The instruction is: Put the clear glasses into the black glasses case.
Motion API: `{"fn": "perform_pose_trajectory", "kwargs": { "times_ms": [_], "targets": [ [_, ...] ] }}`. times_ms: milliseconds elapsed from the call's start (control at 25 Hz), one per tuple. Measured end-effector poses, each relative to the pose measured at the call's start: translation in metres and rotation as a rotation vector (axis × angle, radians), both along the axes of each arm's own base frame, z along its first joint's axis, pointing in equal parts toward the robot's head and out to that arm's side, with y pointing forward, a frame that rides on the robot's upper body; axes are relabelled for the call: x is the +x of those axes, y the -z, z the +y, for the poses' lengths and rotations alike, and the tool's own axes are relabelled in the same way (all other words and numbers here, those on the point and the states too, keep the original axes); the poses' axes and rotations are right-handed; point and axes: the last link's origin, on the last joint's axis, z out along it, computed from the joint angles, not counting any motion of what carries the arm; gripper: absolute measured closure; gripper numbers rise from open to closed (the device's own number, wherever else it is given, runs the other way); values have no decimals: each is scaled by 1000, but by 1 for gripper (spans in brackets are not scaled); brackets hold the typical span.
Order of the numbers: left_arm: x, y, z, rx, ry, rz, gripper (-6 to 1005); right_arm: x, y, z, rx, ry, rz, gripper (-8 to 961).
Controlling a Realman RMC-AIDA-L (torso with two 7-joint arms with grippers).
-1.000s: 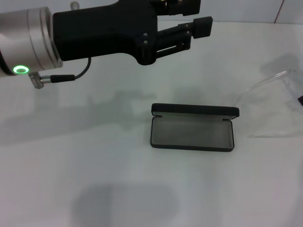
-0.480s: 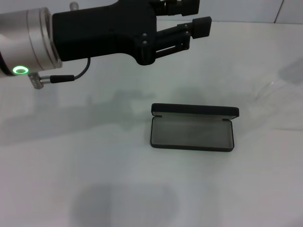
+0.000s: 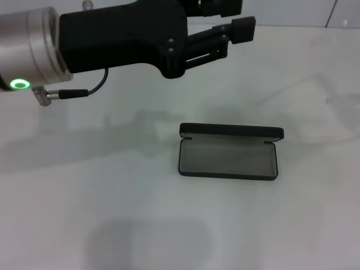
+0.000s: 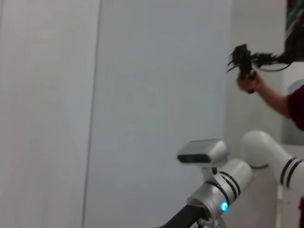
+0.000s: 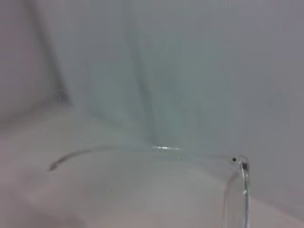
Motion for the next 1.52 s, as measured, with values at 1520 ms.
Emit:
{"fn": "perform_pose_trajectory", "kwargs": {
  "times_ms": [1520],
  "targets": [
    [6,31,0,-219,123,-69,902,-78,112,-4,-471,-545,331,843]
  ]
}}
